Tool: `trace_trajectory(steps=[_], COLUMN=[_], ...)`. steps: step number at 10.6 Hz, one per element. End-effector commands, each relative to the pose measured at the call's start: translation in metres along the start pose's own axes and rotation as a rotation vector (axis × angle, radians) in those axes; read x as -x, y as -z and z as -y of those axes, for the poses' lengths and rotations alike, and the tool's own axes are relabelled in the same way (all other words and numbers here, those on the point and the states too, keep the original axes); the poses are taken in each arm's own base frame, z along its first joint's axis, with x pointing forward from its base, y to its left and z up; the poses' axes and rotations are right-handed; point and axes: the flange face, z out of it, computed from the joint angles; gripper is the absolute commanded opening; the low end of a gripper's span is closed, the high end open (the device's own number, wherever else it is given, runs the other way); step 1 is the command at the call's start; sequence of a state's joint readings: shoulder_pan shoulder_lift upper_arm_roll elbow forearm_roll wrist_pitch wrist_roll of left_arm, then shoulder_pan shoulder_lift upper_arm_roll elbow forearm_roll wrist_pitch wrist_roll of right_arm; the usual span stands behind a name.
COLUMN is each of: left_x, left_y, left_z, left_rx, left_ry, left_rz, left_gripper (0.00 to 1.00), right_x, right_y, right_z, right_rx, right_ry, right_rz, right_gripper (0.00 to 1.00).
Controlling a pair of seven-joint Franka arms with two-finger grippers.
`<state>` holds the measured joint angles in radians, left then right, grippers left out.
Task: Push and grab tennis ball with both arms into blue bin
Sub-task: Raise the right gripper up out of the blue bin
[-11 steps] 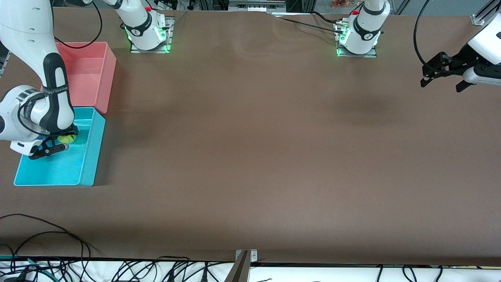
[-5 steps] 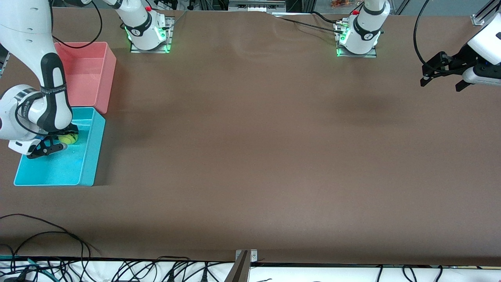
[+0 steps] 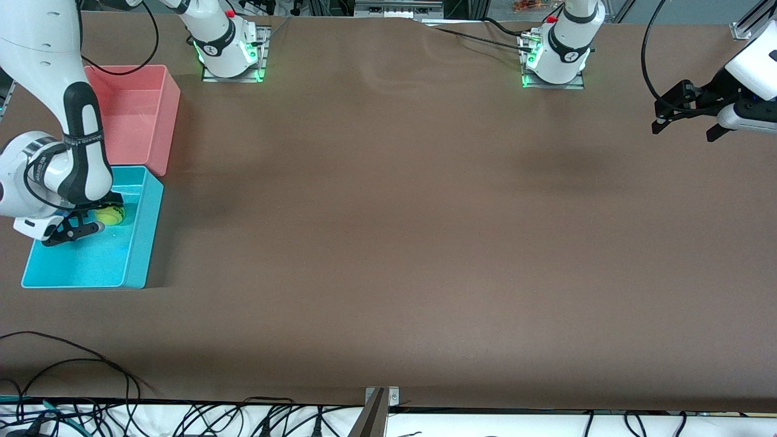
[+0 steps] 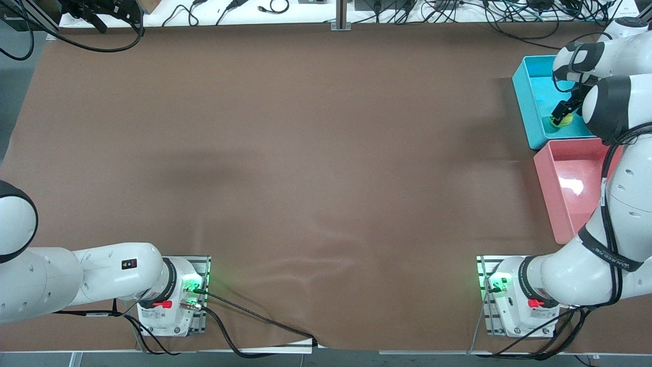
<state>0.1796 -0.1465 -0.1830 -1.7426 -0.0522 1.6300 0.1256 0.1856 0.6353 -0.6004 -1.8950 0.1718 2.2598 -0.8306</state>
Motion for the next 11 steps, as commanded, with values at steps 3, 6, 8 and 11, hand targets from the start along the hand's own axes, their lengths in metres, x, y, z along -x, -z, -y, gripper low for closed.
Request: trace_trajectory(steps=[3, 6, 8, 11], left_x=[-0.003, -0.003, -0.003, -0.003], left_y=[0.007, 0.007, 0.006, 0.006], left_z=[-0.001, -0.003, -0.002, -0.001], left_rx=[-0.005, -0.005, -0.003, -0.003], left_ry=[0.003, 0.002, 0.002, 0.003], left_rz=[0.004, 0.004, 0.005, 0.007], left_gripper=[1.00, 1.00, 1.00, 1.00], right_x=[-0.001, -0.001, -0.005, -0.011], right_y=[0.008, 0.031, 0.051, 0.076], right_z=[0.000, -0.001, -0.005, -0.013], right_rx=[-0.019, -0.053, -0.078, -0.066], right_ry=[0.011, 0.012, 0.018, 0.053], right_rz=[-0.021, -0.017, -0.002, -0.019], right_gripper=[1.00, 1.00, 1.00, 1.00])
